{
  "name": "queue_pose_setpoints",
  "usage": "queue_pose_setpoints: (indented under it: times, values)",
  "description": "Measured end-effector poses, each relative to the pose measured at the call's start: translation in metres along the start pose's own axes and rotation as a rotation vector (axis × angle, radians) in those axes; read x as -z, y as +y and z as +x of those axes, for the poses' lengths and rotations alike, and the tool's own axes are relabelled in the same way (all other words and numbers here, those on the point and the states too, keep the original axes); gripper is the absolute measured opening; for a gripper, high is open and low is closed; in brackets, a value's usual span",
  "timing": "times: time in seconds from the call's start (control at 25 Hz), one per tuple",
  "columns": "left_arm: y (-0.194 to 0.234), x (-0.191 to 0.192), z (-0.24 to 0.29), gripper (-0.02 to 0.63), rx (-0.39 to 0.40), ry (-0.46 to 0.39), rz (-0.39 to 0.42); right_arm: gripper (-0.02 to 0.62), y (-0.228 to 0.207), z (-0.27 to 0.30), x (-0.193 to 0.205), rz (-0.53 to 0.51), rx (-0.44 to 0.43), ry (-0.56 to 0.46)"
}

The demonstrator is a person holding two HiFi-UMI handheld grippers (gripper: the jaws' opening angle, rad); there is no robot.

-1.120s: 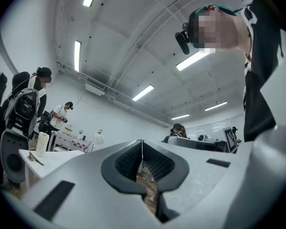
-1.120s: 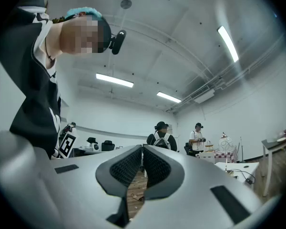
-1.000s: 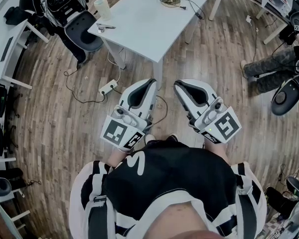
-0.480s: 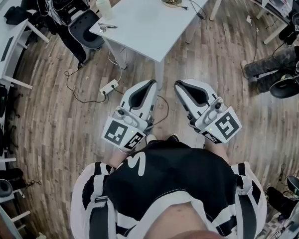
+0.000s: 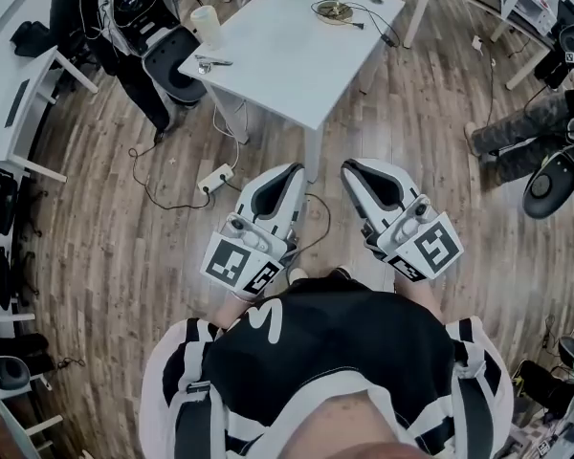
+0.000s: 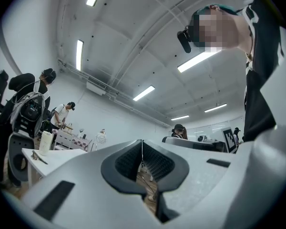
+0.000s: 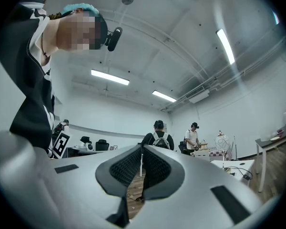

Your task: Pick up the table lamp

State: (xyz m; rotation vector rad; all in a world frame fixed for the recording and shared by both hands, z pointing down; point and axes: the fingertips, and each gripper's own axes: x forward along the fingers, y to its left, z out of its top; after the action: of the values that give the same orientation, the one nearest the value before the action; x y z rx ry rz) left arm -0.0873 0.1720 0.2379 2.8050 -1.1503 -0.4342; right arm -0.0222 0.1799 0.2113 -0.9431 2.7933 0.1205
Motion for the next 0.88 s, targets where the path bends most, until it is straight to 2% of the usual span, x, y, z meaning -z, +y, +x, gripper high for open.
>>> queue_pose_setpoints:
  times: [0.48,0.68,0.88]
  values:
    - [0.027,0.013,-0.024,0.006,0.013,0.036,0.007,0.026,0.01,0.004,0.018,0.008,0.087,-0.001]
    - [0.035,0.018,-0.02,0.006,0.006,0.038,0.0,0.026,0.001,0.011,0.024,0.005,0.099,0.016]
    - [0.048,0.023,0.002,0.006,-0.016,0.039,0.018,0.026,-0.026,0.021,0.034,0.024,0.087,0.028]
